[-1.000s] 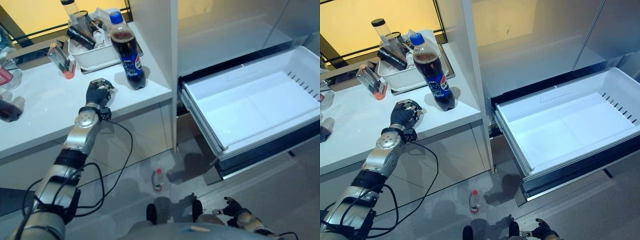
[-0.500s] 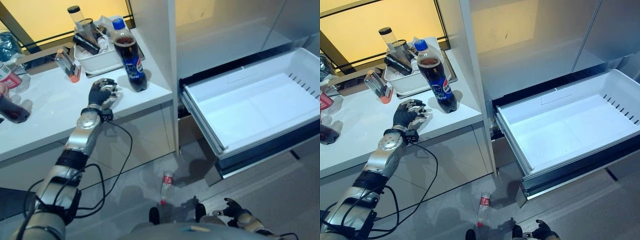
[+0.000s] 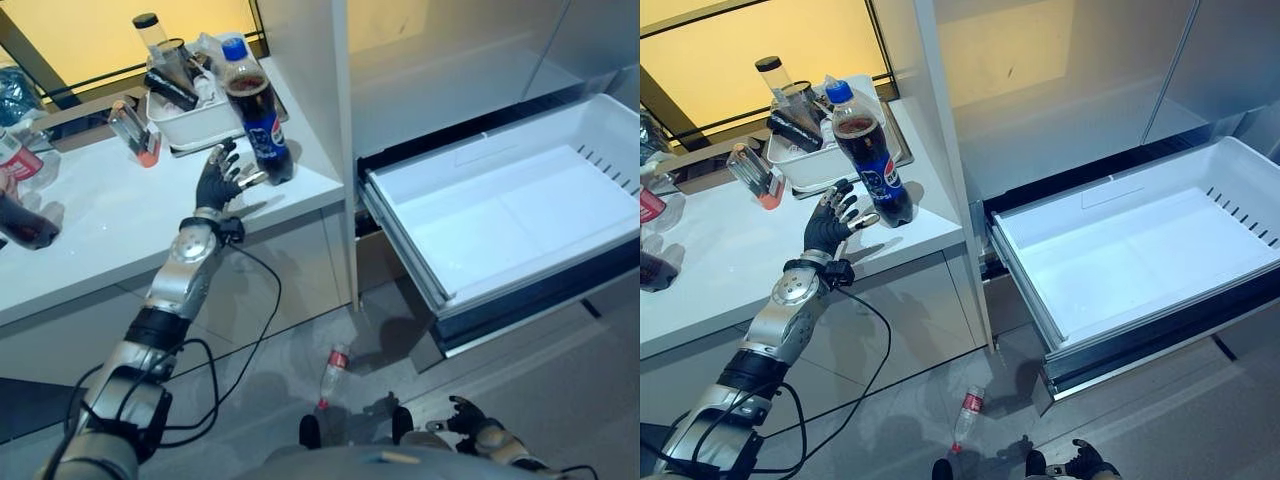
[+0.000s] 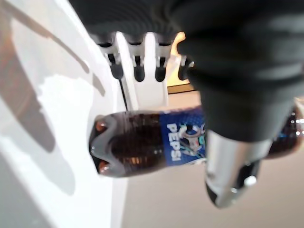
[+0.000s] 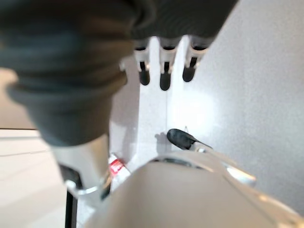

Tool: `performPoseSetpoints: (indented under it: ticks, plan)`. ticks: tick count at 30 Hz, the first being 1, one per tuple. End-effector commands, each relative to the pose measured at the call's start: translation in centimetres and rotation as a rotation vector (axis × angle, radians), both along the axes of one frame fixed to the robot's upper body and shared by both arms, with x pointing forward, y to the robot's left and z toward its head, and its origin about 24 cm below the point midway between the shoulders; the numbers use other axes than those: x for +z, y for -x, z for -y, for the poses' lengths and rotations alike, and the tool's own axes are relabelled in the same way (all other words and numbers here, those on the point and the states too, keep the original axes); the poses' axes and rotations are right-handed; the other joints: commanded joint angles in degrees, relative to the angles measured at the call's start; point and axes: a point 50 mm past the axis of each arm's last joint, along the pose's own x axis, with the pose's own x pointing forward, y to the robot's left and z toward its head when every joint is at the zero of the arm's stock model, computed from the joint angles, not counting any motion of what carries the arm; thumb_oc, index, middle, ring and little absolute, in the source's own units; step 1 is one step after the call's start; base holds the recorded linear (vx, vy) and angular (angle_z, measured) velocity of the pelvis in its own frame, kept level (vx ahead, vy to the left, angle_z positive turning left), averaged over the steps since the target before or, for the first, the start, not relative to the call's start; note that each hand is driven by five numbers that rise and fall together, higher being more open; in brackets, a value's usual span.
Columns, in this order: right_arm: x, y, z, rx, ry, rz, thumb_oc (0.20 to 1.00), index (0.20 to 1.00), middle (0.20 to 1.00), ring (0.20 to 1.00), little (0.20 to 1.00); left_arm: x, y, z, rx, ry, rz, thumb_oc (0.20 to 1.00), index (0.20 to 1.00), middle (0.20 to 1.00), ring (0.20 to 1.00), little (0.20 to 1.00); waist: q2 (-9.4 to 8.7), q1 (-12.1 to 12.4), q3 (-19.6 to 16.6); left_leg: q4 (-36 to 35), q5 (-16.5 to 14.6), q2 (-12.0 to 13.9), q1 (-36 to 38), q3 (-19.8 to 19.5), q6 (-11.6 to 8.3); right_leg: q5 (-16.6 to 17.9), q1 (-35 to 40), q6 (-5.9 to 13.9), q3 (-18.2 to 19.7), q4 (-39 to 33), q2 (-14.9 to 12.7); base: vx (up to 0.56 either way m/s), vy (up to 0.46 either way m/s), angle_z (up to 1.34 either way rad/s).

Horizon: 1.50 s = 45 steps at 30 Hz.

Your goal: Take the drinks into the refrigerator

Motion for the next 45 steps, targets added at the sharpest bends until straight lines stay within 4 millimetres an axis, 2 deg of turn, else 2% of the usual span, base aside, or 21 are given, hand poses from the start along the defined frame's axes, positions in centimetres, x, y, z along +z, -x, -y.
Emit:
performPoseSetpoints:
  ticks: [1, 8, 16, 26, 34, 35, 40, 45]
  plan:
    - [0.1, -0.8, -0.2, -0.002, -0.013, 0.016, 1.0, 1.0, 1.0, 1.0, 1.0, 5.9, -1.6, 0.6, -0.05, -0.013, 0.192, 1.0, 1.0, 1.0, 1.0, 1.0, -2.1, -0.3, 0.3, 0.1, -4.6, -3.8, 0.9, 1.3, 2.53, -2.8, -0.2, 3.08, 1.0, 0.6, -1.2, 0.0, 0.0, 0.0]
    - [-0.1, -0.2, -0.3, -0.007, -0.018, -0.003, 1.0, 1.0, 1.0, 1.0, 1.0, 5.6, -2.2, 1.5, -0.077, 0.006, 0.16, 1.0, 1.0, 1.0, 1.0, 1.0, -1.65, -0.9, 0.3, 0.1, -4.8, -3.8, 1.3, 1.9, 2.57, -2.9, -0.2, 3.12, 1.5, 0.6, -1.2, 0.0, 0.0, 0.0]
    - [-0.1, -0.1, -0.3, -0.012, -0.017, -0.004, 1.0, 1.0, 1.0, 1.0, 1.0, 6.4, -3.8, 3.8, -0.101, 0.026, 0.139, 1.0, 1.0, 1.0, 1.0, 1.0, -1.1, -2.2, 0.4, 0.1, -4.8, -3.7, 1.1, 2.7, 2.54, -2.7, -0.8, 3.25, 2.4, 0.6, -1.1, 0.0, -0.001, -0.02]
    - [0.2, -0.6, 0.3, -0.028, 0.003, 0.025, 1.0, 1.0, 1.0, 1.0, 1.0, 8.5, -5.6, 6.0, -0.089, 0.029, 0.144, 1.0, 1.0, 1.0, 1.0, 1.0, -0.03, -4.3, 1.0, 0.1, -4.1, -3.6, -0.3, 4.0, 2.29, -1.9, -2.9, 3.3, 3.7, 0.6, -0.9, -0.02, 0.0, -0.12]
    - [0.5, -0.7, 1.3, -0.061, 0.025, 0.037, 1.0, 1.0, 1.0, 1.0, 1.0, 10.4, -6.8, 7.5, -0.091, -0.059, 0.137, 1.0, 1.0, 1.0, 1.0, 1.0, 1.43, -6.4, 2.1, 0.1, -3.5, -3.8, -1.5, 5.2, 2.07, -1.0, -5.1, 3.29, 4.9, 0.6, -0.9, -0.01, 0.01, -0.05]
    - [0.5, -0.6, 1.3, -0.068, 0.025, 0.038, 1.0, 1.0, 1.0, 1.0, 1.0, 10.8, -6.8, 7.5, -0.094, -0.076, 0.148, 0.2, 0.2, 0.2, 0.2, 0.2, 1.63, -6.6, 2.3, 0.1, -3.4, -3.8, -1.7, 5.3, 2.05, -0.9, -5.3, 3.29, 5.1, 0.6, -1.0, 0.0, 0.0, 0.0]
    - [0.7, -1.0, 1.6, -0.098, 0.029, 0.06, 1.0, 1.0, 1.0, 1.0, 1.0, 9.6, -6.1, 8.6, -0.136, -0.016, 0.165, 0.2, 0.2, 0.2, 0.2, 0.2, 2.17, -6.8, 3.0, 0.1, -2.9, -3.9, -2.6, 5.6, 1.96, -0.7, -6.2, 3.21, 5.4, 0.6, -1.1, 0.0, 0.0, 0.0]
    - [0.7, -1.3, 1.5, -0.125, 0.02, 0.069, 1.0, 1.0, 1.0, 1.0, 1.0, 5.7, -4.3, 8.5, -0.172, 0.039, 0.124, 0.2, 0.2, 0.2, 0.2, 0.2, 1.63, -5.6, 3.1, 0.1, -3.0, -3.8, -2.2, 4.7, 1.95, -1.2, -5.2, 2.84, 4.6, 0.6, -1.0, -0.01, -0.015, -0.05]
